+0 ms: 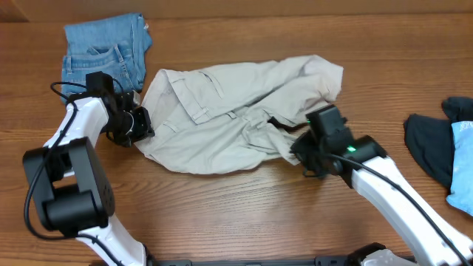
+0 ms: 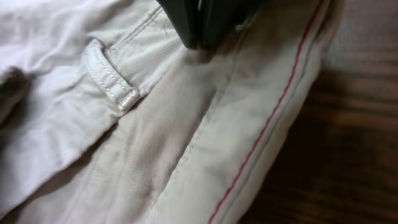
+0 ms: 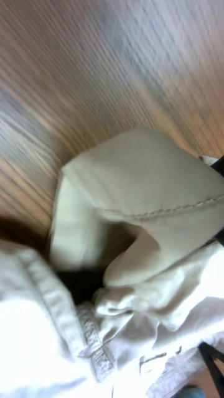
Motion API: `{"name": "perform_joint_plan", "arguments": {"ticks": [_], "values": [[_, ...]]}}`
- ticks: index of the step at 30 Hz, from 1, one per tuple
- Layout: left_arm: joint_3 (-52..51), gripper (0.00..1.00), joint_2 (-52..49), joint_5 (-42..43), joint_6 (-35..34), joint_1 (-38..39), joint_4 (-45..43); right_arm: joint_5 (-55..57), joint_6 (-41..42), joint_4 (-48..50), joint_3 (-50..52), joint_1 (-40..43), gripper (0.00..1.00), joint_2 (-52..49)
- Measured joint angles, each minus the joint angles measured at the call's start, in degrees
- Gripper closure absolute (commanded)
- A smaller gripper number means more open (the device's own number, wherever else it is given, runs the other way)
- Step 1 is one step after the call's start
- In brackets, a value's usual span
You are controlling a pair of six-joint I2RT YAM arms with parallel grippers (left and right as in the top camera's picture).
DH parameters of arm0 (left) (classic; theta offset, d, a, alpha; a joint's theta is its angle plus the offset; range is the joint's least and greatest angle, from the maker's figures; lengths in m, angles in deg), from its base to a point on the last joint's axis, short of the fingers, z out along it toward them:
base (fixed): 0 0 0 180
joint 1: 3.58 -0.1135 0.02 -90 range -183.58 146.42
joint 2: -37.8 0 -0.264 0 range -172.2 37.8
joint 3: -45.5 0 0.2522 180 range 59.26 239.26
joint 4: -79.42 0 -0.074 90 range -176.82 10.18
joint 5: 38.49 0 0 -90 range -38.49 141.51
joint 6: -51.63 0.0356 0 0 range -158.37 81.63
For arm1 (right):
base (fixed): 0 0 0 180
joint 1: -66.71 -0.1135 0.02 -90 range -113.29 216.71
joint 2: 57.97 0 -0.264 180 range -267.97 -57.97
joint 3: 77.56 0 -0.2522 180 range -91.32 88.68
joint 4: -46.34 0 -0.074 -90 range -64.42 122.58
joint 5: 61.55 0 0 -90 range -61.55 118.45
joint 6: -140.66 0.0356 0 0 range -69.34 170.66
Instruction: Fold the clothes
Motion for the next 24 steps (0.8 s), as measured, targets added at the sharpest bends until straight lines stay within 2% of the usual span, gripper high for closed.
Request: {"name": "perform_joint_plan", "arguments": {"ticks": [3,7,10,11,12,13,16,20,21,22,24], "values": [[-0.02,0.96,6.34,0.15,-1.03,0.2,2.29,4.61,-2.49,-8.59,-3.52,1.86,0.93,7.65],[-0.02,0.96,14.36,0.26,-2.82,0.76,5.86,8.04,-7.17,-18.08,-11.45,7.76,0.91,10.03],[0.0,0.92,15.98,0.39,-3.58,0.76,10.29,8.44,-11.5,-22.69,-16.26,12.79,0.78,10.1],[-0.02,0.92,15.98,0.15,-4.07,0.74,11.67,8.7,-12.55,-24.22,-16.55,13.42,0.68,10.1],[0.0,0.92,15.98,-0.26,-4.33,0.74,13.27,9.14,-13.4,-25.31,-16.57,13.94,0.49,10.12],[0.0,0.92,15.98,-0.72,-4.42,0.74,14.25,9.16,-14.23,-25.66,-16.63,14.14,0.41,10.01],[0.0,0.92,15.98,-1.29,-4.52,0.7,14.21,7.26,-16.57,-26.58,-16.85,14.19,0.35,6.84],[0.0,0.96,15.98,-1.55,-4.52,0.7,14.27,4.52,-18.25,-28.5,-16.87,14.19,0.33,1.27],[0.0,0.96,15.98,-1.55,-4.55,0.7,14.43,4.0,-18.73,-29.09,-16.9,14.19,0.26,-0.55],[0.0,0.96,15.98,-1.55,-4.52,0.7,14.58,3.78,-19.02,-29.42,-16.9,14.19,0.09,-0.94],[0.0,0.95,15.98,-0.13,-3.08,0.76,14.56,3.48,-19.85,-28.55,-16.9,14.19,0.01,-0.96]]}}
